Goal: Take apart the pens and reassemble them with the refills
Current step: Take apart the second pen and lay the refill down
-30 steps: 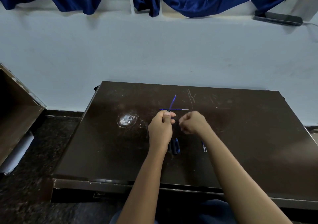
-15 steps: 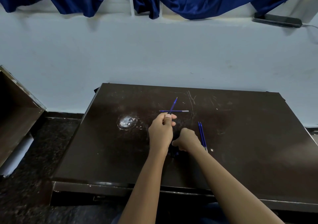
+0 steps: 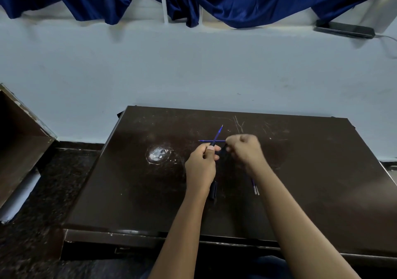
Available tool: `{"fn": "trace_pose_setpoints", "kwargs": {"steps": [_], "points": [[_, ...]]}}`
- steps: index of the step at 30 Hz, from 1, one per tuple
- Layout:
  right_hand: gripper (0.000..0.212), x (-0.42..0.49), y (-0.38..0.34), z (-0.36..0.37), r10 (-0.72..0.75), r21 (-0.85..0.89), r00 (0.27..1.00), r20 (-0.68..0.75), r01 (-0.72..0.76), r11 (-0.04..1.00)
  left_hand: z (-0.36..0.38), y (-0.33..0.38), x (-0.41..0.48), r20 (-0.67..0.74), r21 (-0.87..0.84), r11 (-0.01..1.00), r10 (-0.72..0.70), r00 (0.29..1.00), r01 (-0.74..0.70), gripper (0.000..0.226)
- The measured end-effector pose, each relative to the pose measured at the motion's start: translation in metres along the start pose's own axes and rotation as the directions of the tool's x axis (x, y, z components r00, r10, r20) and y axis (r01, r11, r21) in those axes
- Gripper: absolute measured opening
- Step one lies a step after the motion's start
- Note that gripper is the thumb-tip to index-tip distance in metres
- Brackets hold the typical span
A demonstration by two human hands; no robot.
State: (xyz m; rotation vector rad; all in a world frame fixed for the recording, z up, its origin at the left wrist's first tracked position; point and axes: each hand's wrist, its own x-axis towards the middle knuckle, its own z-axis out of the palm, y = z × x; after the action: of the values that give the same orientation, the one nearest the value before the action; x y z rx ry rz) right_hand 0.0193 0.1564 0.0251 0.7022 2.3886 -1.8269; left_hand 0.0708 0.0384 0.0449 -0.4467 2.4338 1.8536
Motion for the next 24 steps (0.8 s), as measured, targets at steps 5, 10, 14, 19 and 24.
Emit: {"fn": "trace_pose_setpoints", "kwargs": {"steps": [5,10,14,19,24], "points": [[0.01,-0.011,-0.033,-0.027,-0.13,0.444,0.991,-0.04,0.134,0.886,0.002,-0.003,0.001,0.025,0.019,1.0,0.0,1.0,-0.001,0.027],[0.012,-0.012,-0.035,-0.027,-0.161,0.48,0.986,-0.036,0.159,0.863,0.003,-0.002,-0.001,0.039,0.022,1.0,0.004,0.999,-0.005,0.027],[0.01,-0.01,-0.036,-0.027,-0.183,0.456,0.982,-0.036,0.179,0.872,0.003,-0.002,-0.001,0.043,0.04,0.999,-0.004,0.999,0.002,0.027],[0.008,-0.012,-0.036,-0.024,-0.208,0.368,0.978,0.026,0.184,0.911,0.003,-0.001,-0.002,0.049,0.047,0.999,-0.004,0.999,0.002,0.027],[0.009,-0.011,-0.035,-0.021,-0.209,0.335,0.975,0.069,0.175,0.926,0.0,-0.002,-0.001,0.047,0.055,0.998,-0.021,0.999,0.018,0.027]]}}
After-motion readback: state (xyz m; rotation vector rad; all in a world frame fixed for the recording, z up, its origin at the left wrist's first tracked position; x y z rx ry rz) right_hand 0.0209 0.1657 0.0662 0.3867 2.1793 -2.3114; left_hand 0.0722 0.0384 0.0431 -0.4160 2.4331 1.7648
